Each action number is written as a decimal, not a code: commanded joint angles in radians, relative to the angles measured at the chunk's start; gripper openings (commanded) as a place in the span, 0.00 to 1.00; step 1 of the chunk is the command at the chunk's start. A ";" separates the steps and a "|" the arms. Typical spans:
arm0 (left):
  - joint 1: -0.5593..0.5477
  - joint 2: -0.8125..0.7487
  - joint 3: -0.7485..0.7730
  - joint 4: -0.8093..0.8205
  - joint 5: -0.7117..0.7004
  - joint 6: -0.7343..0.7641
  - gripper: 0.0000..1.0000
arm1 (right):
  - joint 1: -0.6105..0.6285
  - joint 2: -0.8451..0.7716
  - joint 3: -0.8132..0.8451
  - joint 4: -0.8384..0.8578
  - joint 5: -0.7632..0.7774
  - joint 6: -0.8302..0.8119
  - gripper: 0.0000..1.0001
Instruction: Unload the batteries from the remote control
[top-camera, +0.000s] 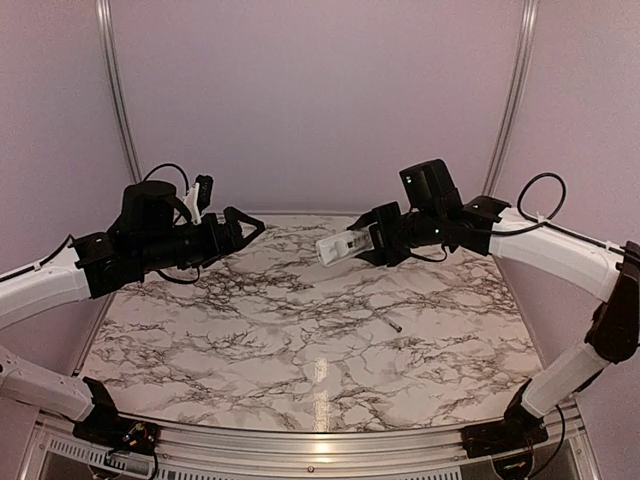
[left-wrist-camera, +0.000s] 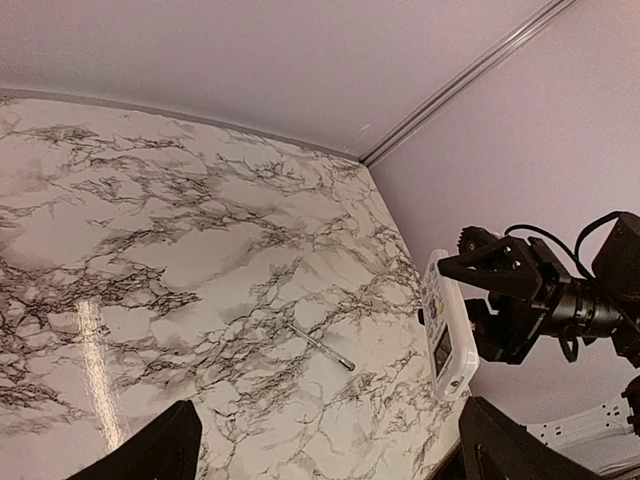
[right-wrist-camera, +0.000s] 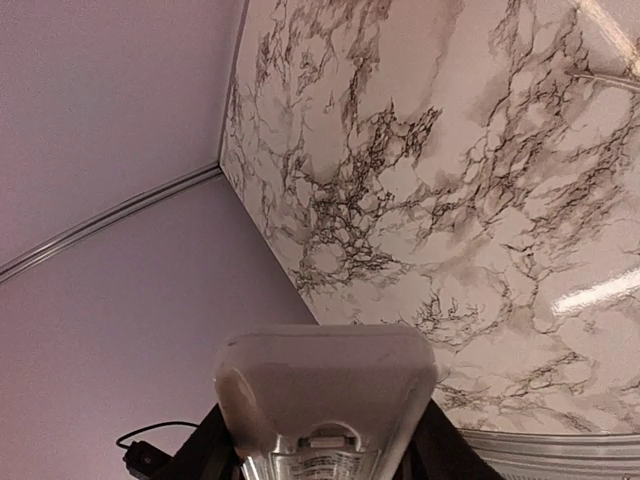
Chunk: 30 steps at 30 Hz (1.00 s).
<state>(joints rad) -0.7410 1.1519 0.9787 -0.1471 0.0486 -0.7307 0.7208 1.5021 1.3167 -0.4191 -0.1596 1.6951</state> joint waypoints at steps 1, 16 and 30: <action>-0.076 0.096 0.050 0.163 -0.028 0.023 0.94 | 0.003 0.030 0.094 -0.086 0.012 0.095 0.00; -0.186 0.382 0.284 0.231 0.051 0.078 0.81 | 0.004 0.024 0.137 -0.171 0.011 0.124 0.00; -0.195 0.479 0.354 0.182 0.114 0.085 0.65 | 0.000 -0.002 0.114 -0.145 0.007 0.148 0.00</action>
<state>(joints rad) -0.9295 1.6012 1.2968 0.0616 0.1280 -0.6613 0.7208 1.5387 1.4124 -0.5632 -0.1562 1.8107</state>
